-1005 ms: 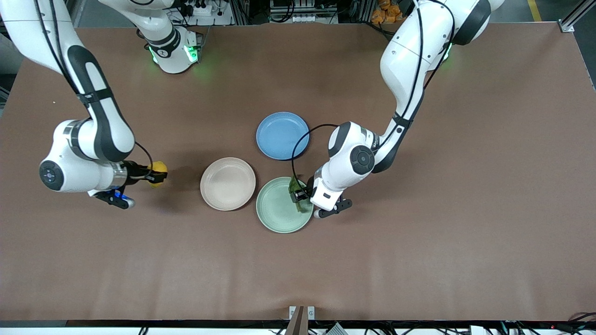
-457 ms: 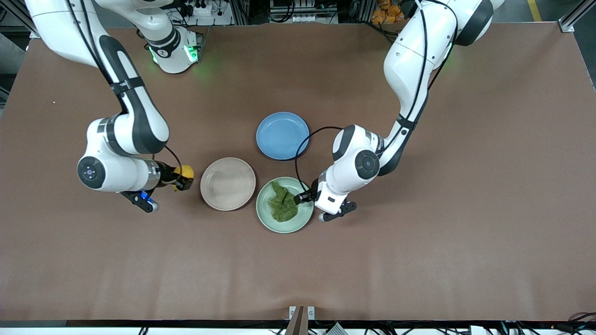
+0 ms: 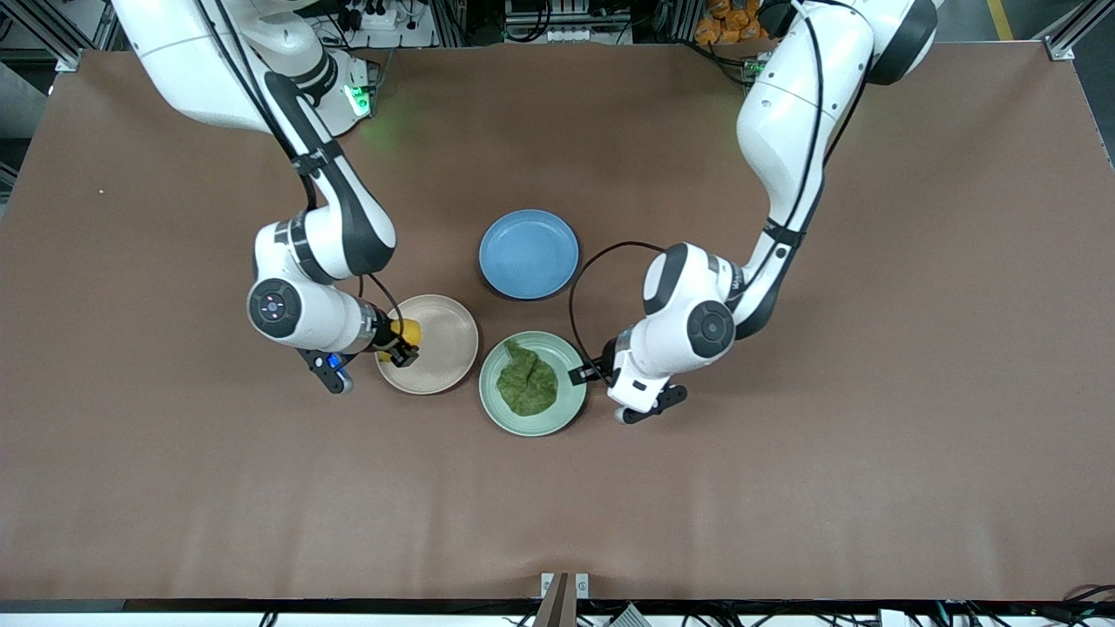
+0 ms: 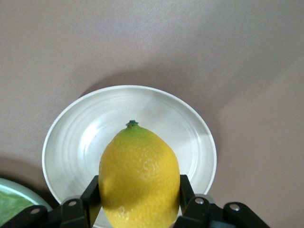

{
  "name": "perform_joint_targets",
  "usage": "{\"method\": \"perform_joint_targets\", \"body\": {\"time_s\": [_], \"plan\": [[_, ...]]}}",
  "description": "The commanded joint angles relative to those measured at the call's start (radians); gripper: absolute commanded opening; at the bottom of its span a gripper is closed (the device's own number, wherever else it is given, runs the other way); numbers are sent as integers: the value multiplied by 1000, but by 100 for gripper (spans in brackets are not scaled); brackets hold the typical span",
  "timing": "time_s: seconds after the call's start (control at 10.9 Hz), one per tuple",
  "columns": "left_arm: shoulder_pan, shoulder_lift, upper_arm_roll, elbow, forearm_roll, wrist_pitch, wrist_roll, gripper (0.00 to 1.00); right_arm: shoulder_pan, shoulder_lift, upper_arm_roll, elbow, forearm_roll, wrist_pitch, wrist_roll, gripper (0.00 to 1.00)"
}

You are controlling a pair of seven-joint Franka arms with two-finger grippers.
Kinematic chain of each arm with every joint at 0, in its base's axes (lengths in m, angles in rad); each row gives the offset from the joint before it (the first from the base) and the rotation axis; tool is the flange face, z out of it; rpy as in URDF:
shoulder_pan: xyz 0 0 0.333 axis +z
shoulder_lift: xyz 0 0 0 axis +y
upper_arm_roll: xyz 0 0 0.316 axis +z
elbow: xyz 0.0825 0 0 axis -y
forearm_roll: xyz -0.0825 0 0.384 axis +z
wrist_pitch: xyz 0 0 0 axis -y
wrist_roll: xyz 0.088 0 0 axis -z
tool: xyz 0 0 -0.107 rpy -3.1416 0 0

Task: Place lemon and lettuce in plates
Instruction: 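Release the lettuce onto the mint plate while the right gripper carries the lemon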

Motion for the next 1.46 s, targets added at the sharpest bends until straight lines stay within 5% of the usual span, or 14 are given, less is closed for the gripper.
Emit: {"method": "perform_joint_targets", "body": {"time_s": [0.0, 0.09, 0.27, 0.55, 0.64, 0.82, 1.37], "plan": [[52, -34, 12, -6, -4, -111, 83, 70, 6, 49, -10, 49, -16, -13, 34, 9], [69, -39, 17, -6, 40, -150, 99, 73, 7, 57, -10, 49, -16, -13, 36, 24], [101, -54, 17, -6, 92, -203, 126, 74, 19, 60, -10, 48, -17, -13, 71, 97], [136, -88, 25, -8, 187, -262, 148, 80, 15, 60, -11, 48, -29, -19, 70, 100], [145, -90, 25, -9, 224, -265, 146, 100, 13, 59, -11, 46, -64, -23, 65, 100], [171, -96, 25, -11, 247, -266, 148, 100, 7, 56, -11, 42, -150, -52, 48, 100], [285, -114, 25, -17, 310, -326, 347, 100, -89, 17, -10, 37, -149, -178, -292, 100]]}}
